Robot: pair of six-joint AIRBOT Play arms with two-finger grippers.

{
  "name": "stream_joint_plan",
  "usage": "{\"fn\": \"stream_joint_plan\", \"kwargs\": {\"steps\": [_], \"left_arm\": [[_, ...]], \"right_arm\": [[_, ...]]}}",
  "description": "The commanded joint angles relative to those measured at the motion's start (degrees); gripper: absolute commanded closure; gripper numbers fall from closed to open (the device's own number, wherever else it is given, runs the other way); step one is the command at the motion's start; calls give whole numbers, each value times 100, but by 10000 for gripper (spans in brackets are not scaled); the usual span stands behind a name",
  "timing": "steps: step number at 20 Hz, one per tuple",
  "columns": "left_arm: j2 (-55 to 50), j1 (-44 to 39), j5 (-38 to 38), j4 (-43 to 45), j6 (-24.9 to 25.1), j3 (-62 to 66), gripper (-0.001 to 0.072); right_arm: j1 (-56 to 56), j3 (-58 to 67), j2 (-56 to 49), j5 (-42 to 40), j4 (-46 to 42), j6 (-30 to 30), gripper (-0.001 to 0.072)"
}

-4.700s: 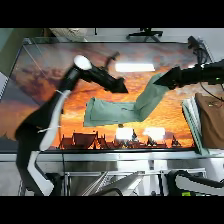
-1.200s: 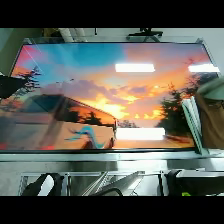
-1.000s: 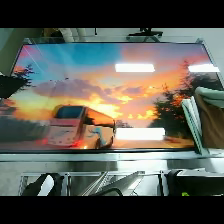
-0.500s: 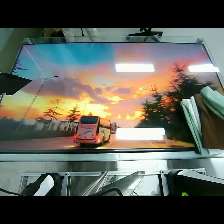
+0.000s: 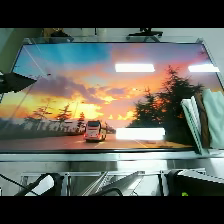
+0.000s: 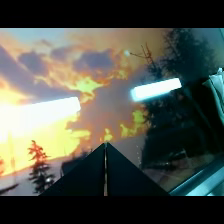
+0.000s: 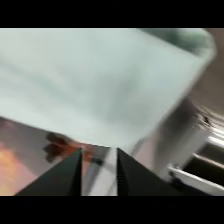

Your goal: Fold the shirts.

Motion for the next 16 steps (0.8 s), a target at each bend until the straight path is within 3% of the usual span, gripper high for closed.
{"fn": "stream_joint_plan", "kwargs": {"steps": [1,2,4,7,10,12,16], "left_arm": [[-50,0,321,-55,-20,2,688],[-11,0,328,-175,-46,2,688],[149,0,420,-400,-205,2,689],[485,-9,428,-398,-313,-9,689],[1191,-420,389,-393,-223,-975,689],[1897,-1145,527,-389,-140,-2288,689],[3077,-2872,1515,-391,-184,-4603,689]], "right_arm": [[94,938,-92,-750,2013,-37,633],[271,1154,-68,-1215,2693,-216,690],[859,1244,133,-2142,3335,-603,690],[2490,1217,404,-2973,3143,-1067,691],[4769,728,601,-2857,2476,-1355,691],[6618,-192,905,-2938,1742,-1403,691],[9790,-2509,1558,-4505,326,-815,692]]}}
